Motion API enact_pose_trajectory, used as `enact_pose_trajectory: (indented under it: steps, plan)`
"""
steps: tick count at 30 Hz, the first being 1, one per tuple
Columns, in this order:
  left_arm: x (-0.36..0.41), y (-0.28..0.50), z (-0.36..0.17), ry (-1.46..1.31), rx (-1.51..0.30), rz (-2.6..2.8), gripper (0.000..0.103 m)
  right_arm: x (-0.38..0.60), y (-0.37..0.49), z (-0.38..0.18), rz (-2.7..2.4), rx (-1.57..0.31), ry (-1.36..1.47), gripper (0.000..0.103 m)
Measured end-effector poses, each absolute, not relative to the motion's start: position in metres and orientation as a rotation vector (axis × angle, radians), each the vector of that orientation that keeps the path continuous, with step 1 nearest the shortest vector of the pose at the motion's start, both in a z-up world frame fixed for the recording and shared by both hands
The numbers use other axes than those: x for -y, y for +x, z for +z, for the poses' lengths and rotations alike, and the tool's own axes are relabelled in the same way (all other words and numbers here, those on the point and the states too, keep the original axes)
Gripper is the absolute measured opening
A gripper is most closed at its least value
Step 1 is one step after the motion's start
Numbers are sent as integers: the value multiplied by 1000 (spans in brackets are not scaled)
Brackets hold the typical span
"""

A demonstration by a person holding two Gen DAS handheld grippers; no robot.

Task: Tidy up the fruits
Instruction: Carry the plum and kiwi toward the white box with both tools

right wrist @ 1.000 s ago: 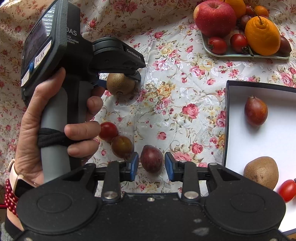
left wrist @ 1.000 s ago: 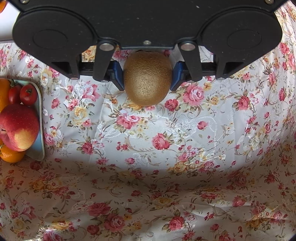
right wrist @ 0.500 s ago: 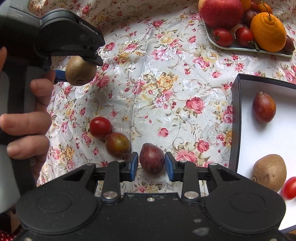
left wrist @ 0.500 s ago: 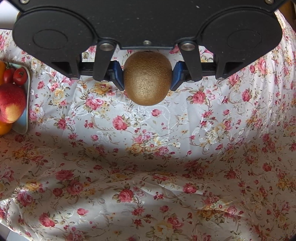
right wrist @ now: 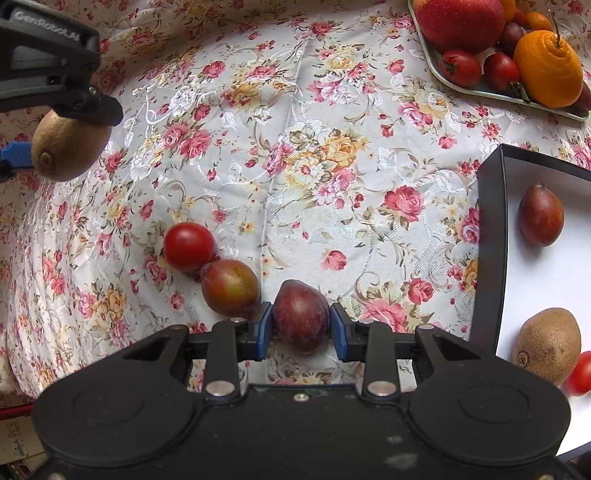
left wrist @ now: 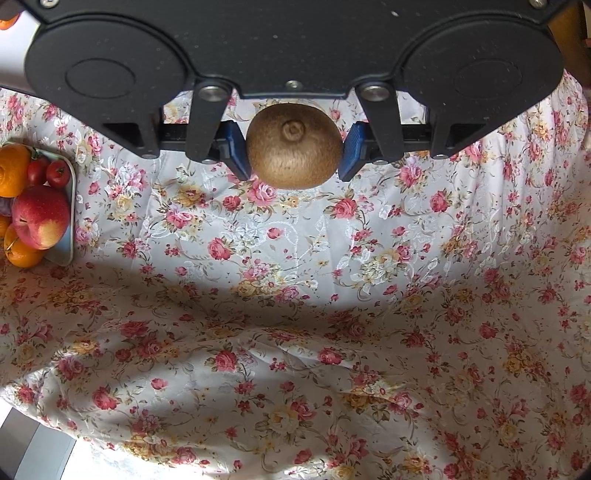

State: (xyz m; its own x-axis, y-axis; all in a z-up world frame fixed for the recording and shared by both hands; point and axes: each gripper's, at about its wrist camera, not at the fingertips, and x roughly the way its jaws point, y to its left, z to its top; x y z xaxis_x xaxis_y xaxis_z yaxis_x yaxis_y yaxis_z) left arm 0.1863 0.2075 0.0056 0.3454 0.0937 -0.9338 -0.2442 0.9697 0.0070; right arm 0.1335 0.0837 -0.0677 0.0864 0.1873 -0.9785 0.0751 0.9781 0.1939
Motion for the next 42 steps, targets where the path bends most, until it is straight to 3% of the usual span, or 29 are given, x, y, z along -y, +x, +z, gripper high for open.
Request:
enact_pose_trajectory:
  steps: [7, 8, 9, 10, 13, 24, 29, 38, 42]
  plan:
    - [-204, 152, 32, -176, -1138, 228, 56, -73, 133, -41, 135, -1443, 311, 35]
    - [-202, 148, 33, -174, -1136, 230, 54, -70, 133, -37, 136, -1431, 318, 35]
    - [-199, 145, 36, -170, -1128, 232, 40, -64, 132, -32, 138, -1417, 327, 35]
    - [-196, 142, 40, -162, -1122, 234, 35, -57, 132, -26, 136, -1401, 343, 35]
    - [-180, 139, 51, -132, -1078, 205, 35, -31, 130, -11, 112, -1358, 391, 35]
    - [-167, 164, 8, -117, -1192, 123, 46, 33, 122, 6, 2, -1278, 469, 35]
    - [-206, 172, -9, -108, -1173, 256, 46, 22, 122, 8, 78, -1308, 547, 35]
    - [-290, 169, -21, -21, -1088, 370, 63, -33, 133, 6, 143, -1325, 513, 35]
    - [-329, 172, -36, -27, -1111, 398, 64, -51, 137, -2, 148, -1337, 488, 35]
